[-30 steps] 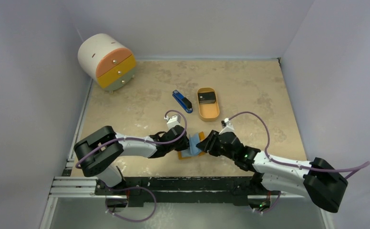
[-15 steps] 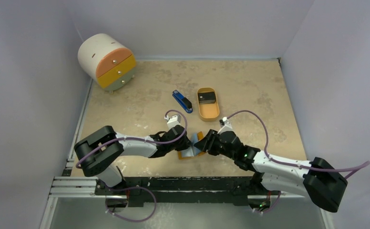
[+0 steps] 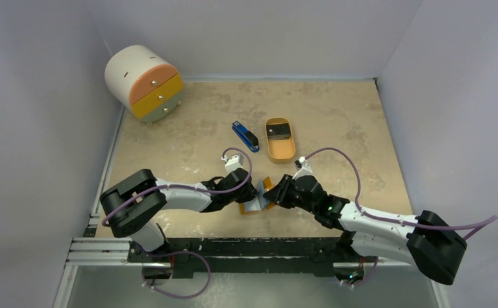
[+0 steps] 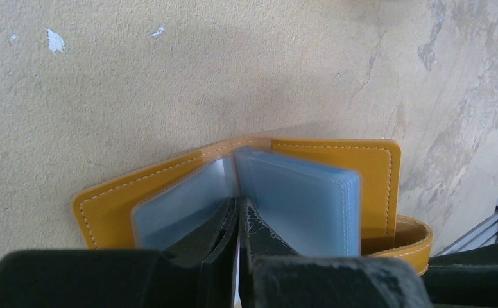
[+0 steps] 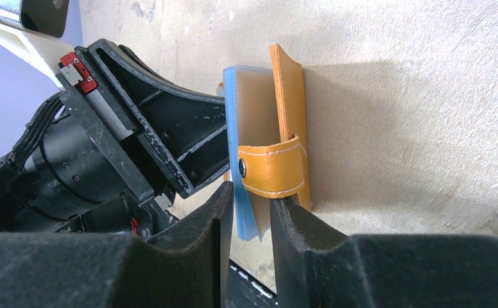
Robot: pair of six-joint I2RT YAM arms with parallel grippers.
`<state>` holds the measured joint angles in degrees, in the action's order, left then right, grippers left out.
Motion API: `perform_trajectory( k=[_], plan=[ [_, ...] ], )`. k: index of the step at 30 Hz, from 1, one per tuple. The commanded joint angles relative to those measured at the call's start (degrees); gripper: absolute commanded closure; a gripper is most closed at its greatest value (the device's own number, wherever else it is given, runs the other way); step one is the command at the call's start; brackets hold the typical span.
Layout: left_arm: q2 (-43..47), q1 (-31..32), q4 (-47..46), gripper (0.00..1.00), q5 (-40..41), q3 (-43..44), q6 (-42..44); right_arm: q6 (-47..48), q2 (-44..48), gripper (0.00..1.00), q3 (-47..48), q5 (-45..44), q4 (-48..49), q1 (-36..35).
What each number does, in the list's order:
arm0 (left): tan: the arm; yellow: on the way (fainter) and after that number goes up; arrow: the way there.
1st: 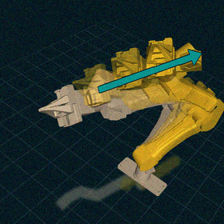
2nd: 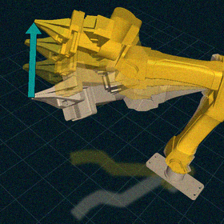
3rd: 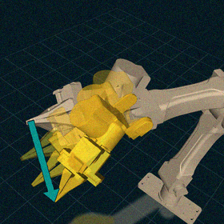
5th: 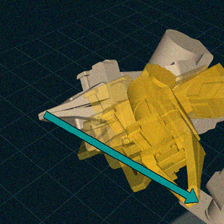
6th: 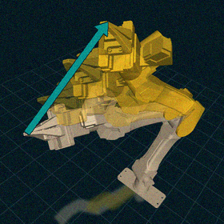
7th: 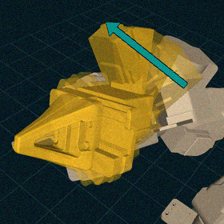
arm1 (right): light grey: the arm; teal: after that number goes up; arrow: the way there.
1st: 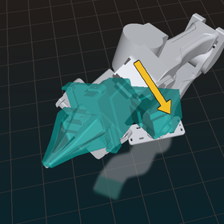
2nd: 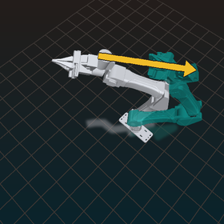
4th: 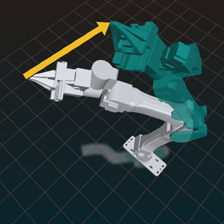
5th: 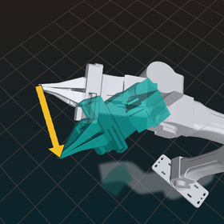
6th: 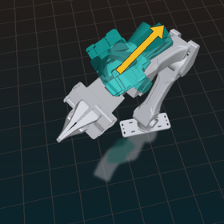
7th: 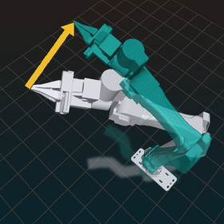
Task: Put the credit cards into the card holder
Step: Turn over the card slot in the card holder.
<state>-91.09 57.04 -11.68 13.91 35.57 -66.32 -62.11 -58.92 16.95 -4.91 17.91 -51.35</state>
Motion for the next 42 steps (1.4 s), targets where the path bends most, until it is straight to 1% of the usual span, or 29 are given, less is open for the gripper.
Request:
perform_trajectory(
  k=[1,7,14,20,22,24,28,31,35,38,40,42],
  plan=[
    [-1.5,0.1,3.7,0.97,1.8,0.2,2.2,-0.5,0.5,0.71,0.1,-0.5,1.5,0.2],
    [-1.7,0.0,3.5,0.97,1.8,0.2,2.2,-1.0,-0.1,0.65,-0.4,-0.1,1.9,0.4],
    [-1.5,0.0,3.5,0.97,1.7,0.1,2.1,-1.0,-2.7,0.71,0.3,0.2,0.5,0.5],
    [-1.1,0.0,3.7,0.97,2.0,-0.1,2.1,-1.2,-2.7,0.81,-0.4,0.0,1.1,0.5],
    [-1.0,0.0,3.9,0.97,2.1,-0.1,2.1,-1.3,-1.9,0.89,-1.0,-0.2,1.0,0.6],
    [-0.9,0.0,4.1,0.97,2.2,-0.1,2.2,-1.8,-1.1,1.0,-1.6,-0.5,0.4,0.6],
    [-0.1,0.0,4.6,0.96,2.8,-0.2,2.2,-3.8,2.0,1.0,-4.4,-0.7,-0.8,0.5],
    [0.8,0.0,4.7,0.91,3.0,-0.5,2.4,-4.6,4.7,1.0,-5.8,-3.5,-2.0,0.5],
    [2.9,0.0,3.8,0.75,3.0,-1.2,2.5,-5.7,6.6,1.0,-7.0,-4.1,-2.5,0.5],
    [6.3,0.0,3.1,0.62,2.9,-2.2,2.1,-6.3,6.7,1.0,-7.1,-4.6,-2.7,0.5],
    [8.7,0.0,2.3,0.56,2.8,-3.0,1.6,-6.4,5.9,1.0,-7.0,-4.6,-2.1,0.5],
    [10.3,0.0,0.8,0.52,1.8,-3.4,1.1,-6.4,5.0,1.0,-6.9,-4.5,-1.0,0.5]
  ],
)
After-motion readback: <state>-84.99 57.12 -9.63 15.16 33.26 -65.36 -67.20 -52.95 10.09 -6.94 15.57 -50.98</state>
